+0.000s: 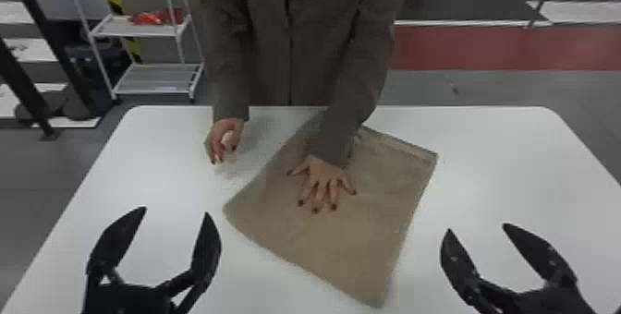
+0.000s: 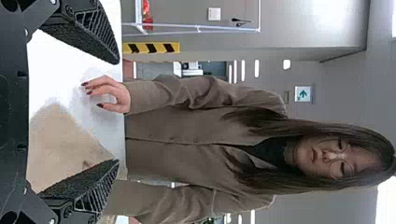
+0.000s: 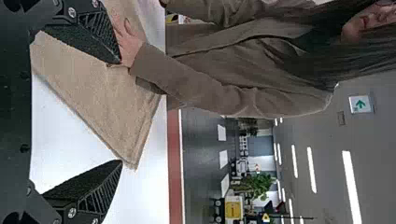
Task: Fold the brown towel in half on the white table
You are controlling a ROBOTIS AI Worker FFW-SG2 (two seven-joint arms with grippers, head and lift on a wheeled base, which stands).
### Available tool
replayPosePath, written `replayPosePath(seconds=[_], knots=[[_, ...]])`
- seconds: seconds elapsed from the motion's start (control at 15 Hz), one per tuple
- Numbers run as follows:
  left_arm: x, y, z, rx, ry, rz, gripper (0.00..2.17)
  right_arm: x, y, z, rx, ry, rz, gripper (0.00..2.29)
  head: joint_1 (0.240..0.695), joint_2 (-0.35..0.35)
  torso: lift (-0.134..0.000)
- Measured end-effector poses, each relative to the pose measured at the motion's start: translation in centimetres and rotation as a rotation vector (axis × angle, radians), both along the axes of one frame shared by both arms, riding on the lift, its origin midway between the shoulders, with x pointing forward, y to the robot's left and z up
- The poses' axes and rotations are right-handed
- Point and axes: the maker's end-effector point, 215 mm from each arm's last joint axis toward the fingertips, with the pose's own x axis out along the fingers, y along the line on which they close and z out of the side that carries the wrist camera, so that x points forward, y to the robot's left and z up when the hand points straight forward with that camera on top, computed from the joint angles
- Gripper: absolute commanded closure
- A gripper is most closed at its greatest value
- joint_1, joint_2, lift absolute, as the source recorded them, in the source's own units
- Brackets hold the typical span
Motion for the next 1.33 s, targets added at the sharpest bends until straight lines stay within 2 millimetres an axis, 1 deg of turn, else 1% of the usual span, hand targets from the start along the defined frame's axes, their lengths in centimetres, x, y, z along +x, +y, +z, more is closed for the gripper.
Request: replayPosePath(seconds=[0.13,0.4,0.67,0.87,1.13,1.33], knots=[[0.0,0.0,0.0,0.000,0.001,-0.001,0.14,0.0,0.0,0.1,0.002,-0.003,-0.001,0.13,0.695,0.006,-0.123],[0.1,0.0,0.0,0.002,-0.002,-0.001,0.14,0.1,0.2,1.3,0.009,-0.048,0.007,0.13,0.695,0.009,-0.123],[0.3,-0.1,0.1,0.003,-0.003,-0.003,0.14,0.0,0.1,1.9,0.010,-0.070,0.008,0.13,0.695,0.007,-0.123],[0.3,-0.1,0.1,0.004,-0.003,-0.005,0.14,-0.4,1.1,2.7,0.014,-0.107,0.062,0.13,0.695,0.019,-0.123],[0.3,-0.1,-0.2,0.006,0.004,-0.007,0.14,-0.6,1.3,2.8,0.018,-0.113,0.070,0.13,0.695,0.026,-0.123],[0.4,0.0,-0.8,0.007,0.019,-0.006,0.14,-0.7,1.2,2.8,0.023,-0.111,0.063,0.13,0.695,0.025,-0.123]])
